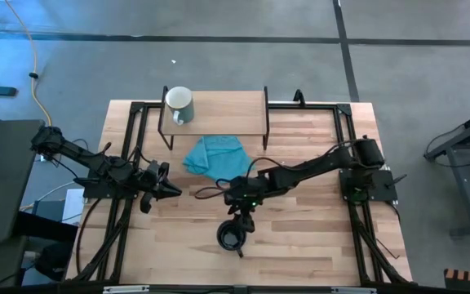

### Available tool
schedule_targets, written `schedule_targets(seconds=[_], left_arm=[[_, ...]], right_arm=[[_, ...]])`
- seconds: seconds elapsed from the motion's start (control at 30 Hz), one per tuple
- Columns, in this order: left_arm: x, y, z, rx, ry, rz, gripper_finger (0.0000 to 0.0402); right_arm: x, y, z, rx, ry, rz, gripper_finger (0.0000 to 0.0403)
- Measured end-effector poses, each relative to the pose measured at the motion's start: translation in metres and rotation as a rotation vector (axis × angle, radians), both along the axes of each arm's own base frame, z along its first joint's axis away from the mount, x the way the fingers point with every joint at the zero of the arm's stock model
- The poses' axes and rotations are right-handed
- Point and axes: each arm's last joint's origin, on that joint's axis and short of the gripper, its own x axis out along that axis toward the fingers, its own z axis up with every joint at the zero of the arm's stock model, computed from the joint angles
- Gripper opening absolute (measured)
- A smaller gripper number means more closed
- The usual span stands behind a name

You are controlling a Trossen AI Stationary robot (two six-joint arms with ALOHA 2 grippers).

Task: Stack small to large cups/mugs on shelf
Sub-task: Put the blue mug on the shelf

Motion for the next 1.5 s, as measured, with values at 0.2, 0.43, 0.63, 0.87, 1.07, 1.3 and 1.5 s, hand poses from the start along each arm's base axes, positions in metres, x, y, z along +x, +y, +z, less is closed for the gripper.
schedule_targets(seconds=[0.2, 0.43, 0.63, 0.87, 1.07, 1.3, 1.5], left_arm=[[0.0, 0.0, 0.0, -0.002, 0.002, -0.01, 0.0026], [0.0, -0.001, 0.0, -0.014, 0.006, -0.049, 0.0026], [0.0, -0.002, 0.0, -0.016, 0.007, -0.06, 0.0026], [-0.001, -0.003, -0.001, -0.022, 0.014, -0.111, 0.0026], [-0.001, -0.003, -0.001, -0.023, 0.015, -0.113, 0.0026], [-0.001, -0.003, -0.001, -0.023, 0.014, -0.113, 0.0026], [-0.001, -0.003, -0.001, -0.022, 0.014, -0.112, 0.0026]], right_arm=[[0.008, 0.003, -0.008, 0.02, 0.014, 0.042, 0.0204], [0.009, 0.002, -0.008, 0.018, 0.012, 0.037, 0.0204], [0.01, 0.002, -0.01, 0.022, 0.017, 0.021, 0.0204], [0.016, 0.007, -0.025, 0.053, 0.042, -0.008, 0.0192], [0.017, 0.006, -0.025, 0.053, 0.035, -0.017, 0.0143], [0.016, 0.007, -0.025, 0.055, 0.046, -0.011, 0.0122], [0.015, 0.006, -0.028, 0.045, 0.064, -0.005, 0.0122]])
